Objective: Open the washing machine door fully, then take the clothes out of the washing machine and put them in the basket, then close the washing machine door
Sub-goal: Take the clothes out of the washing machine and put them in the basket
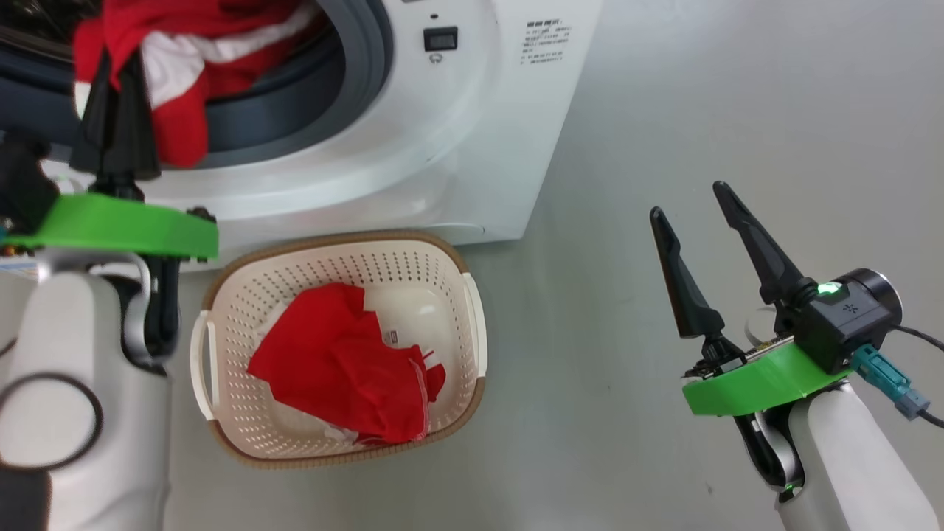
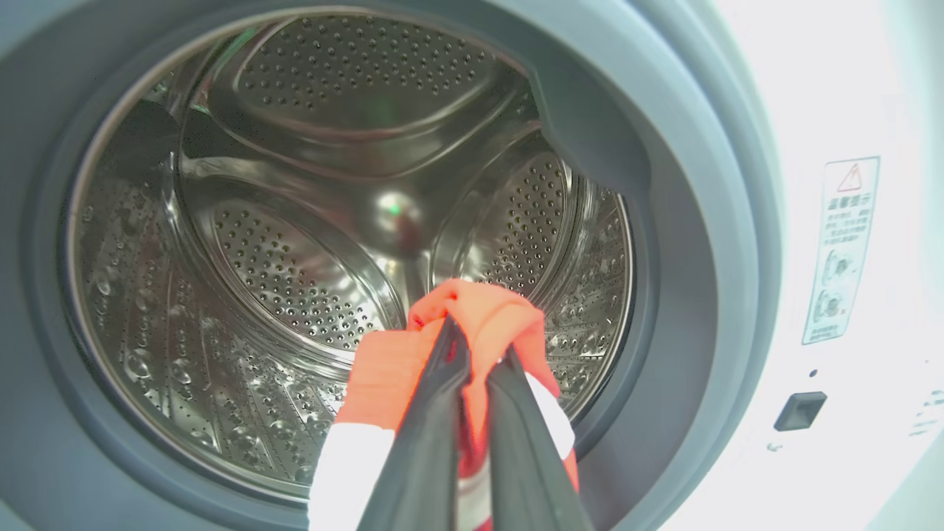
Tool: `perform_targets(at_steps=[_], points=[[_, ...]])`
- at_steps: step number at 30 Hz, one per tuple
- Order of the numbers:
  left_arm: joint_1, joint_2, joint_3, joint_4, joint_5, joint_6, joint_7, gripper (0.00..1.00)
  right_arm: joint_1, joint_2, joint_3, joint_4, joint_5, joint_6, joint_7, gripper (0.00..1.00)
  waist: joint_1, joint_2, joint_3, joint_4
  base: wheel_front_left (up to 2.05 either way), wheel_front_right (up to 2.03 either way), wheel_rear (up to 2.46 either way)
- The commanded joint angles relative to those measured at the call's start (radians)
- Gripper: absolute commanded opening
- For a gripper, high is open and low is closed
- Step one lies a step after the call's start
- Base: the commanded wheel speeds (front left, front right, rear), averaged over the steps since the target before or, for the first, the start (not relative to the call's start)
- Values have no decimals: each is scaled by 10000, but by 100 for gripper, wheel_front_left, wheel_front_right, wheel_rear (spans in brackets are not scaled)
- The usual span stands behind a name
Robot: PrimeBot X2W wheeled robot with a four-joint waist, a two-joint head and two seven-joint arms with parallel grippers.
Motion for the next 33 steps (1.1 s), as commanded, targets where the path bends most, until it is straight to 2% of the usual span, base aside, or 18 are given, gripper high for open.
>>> perform_targets(at_steps=[1,18,33], points=[[232,263,359,-426,168,-89,-75,0,281,23,132,-222,-58,62,-63,100,-1,-1,-337,94,0,0,0],[3079,-446,593,-2967,883,-235,-76,0,1119,175,-52,-139,-3,62,-63,100,-1,-1,-2106,254,0,0,0],[4439,-651,445,-4422,793,60,-76,0,1384,220,-113,-217,12,62,-63,100,-1,-1,-2241,163,0,0,0]])
